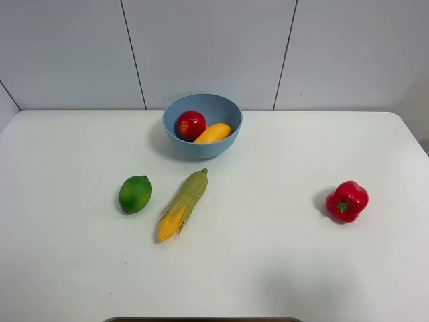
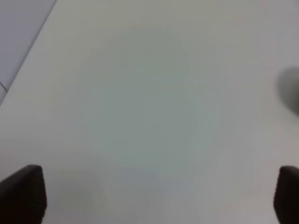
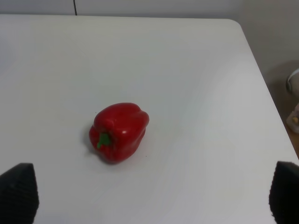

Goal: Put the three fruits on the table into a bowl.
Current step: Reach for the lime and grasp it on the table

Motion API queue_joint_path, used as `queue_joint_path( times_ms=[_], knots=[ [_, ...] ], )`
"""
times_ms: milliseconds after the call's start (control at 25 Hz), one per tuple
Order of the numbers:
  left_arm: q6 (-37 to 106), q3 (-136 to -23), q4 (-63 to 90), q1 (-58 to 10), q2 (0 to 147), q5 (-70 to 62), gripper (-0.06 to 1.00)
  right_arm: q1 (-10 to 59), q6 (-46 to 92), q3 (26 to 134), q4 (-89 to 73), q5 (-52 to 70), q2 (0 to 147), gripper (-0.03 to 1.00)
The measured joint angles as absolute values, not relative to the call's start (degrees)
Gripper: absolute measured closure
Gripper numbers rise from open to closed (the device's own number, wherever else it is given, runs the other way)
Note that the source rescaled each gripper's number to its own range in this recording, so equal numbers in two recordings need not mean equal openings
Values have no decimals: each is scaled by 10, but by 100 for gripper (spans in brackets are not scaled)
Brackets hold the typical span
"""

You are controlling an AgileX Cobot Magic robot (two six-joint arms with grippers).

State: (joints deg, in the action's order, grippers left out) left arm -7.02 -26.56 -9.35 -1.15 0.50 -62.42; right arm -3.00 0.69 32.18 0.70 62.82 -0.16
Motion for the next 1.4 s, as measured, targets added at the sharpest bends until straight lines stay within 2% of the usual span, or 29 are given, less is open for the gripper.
queue_joint_path(
  times_ms=[680, 1080, 1400],
  knots=[
    [-10, -525, -94, -14, 375, -621, -6, -30, 7, 322, 7, 628, -2, -3],
    [66, -581, -101, -107, 552, -607, -6, -30, 7, 322, 7, 628, -2, -3],
    [70, -634, -102, -160, 686, -602, -6, -30, 7, 322, 7, 628, -2, -3]
  ],
)
